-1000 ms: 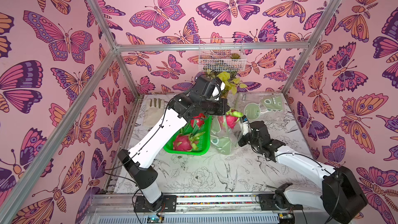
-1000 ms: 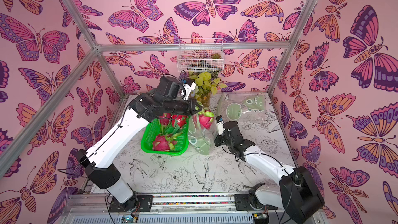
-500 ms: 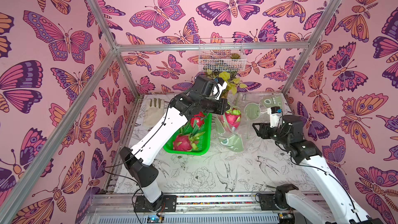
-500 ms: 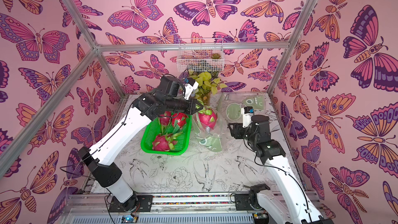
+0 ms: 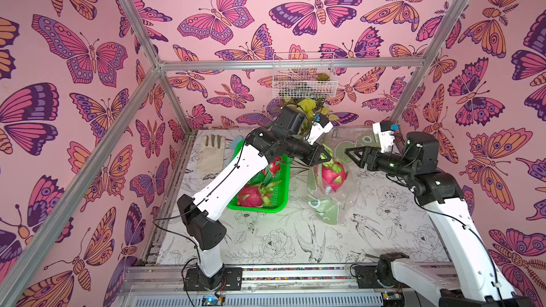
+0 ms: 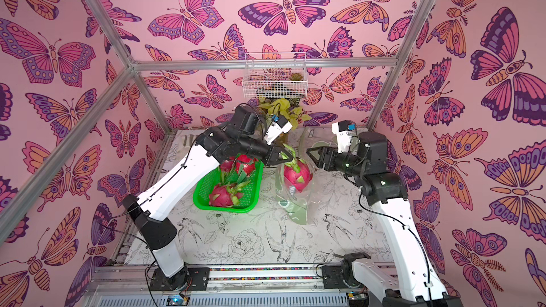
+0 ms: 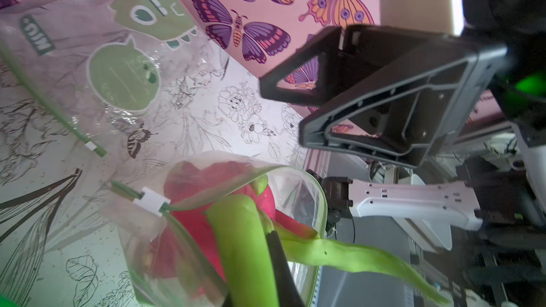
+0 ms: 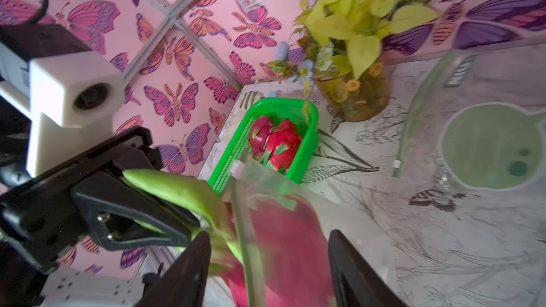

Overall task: Open the zip-top bag and take out the dragon fruit
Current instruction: Pick up the dragon fruit from the zipper food storage bag.

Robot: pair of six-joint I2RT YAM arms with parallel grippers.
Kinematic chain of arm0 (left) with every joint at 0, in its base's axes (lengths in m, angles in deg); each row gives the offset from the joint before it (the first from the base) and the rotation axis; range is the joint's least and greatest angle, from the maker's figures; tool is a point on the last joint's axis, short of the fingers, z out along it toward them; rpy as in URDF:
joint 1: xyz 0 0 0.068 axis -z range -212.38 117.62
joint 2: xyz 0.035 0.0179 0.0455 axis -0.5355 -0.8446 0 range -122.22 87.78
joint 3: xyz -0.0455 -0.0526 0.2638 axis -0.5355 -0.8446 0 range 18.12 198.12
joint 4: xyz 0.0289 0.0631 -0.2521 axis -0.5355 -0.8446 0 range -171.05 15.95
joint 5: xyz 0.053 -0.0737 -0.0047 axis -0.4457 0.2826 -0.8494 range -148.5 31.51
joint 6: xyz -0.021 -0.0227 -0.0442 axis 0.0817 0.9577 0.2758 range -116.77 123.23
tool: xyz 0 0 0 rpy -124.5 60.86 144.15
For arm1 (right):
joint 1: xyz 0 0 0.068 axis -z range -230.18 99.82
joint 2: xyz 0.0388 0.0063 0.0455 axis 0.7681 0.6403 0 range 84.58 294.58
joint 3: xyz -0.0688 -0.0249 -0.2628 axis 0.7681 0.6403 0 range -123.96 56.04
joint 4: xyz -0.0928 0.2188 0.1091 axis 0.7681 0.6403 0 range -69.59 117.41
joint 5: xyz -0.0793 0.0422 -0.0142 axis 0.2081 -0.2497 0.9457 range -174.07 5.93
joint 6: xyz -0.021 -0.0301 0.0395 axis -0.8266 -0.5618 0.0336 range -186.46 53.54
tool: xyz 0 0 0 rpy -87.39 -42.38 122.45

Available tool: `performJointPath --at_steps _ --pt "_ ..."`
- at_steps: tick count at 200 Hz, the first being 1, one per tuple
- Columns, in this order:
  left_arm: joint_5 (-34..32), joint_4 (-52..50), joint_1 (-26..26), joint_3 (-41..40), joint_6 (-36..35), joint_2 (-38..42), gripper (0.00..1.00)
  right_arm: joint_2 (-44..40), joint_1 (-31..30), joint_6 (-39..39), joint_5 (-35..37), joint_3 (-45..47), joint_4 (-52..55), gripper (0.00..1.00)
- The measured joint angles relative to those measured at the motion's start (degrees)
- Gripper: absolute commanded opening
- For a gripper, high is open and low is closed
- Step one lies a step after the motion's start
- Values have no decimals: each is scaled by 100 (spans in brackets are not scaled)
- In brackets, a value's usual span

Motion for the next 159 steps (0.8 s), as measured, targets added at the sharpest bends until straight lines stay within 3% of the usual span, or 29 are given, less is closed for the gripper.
performJointPath --at_steps 85,136,159 --pt "605 -385 37 173 -1187 -254 0 763 -212 -280 -903 24 -179 71" --pt "857 -485 22 197 -1510 -313 0 988 -240 -669 -866 26 -44 71" --pt "994 -520 17 249 -1624 -317 0 1241 -275 -706 -866 46 -22 66"
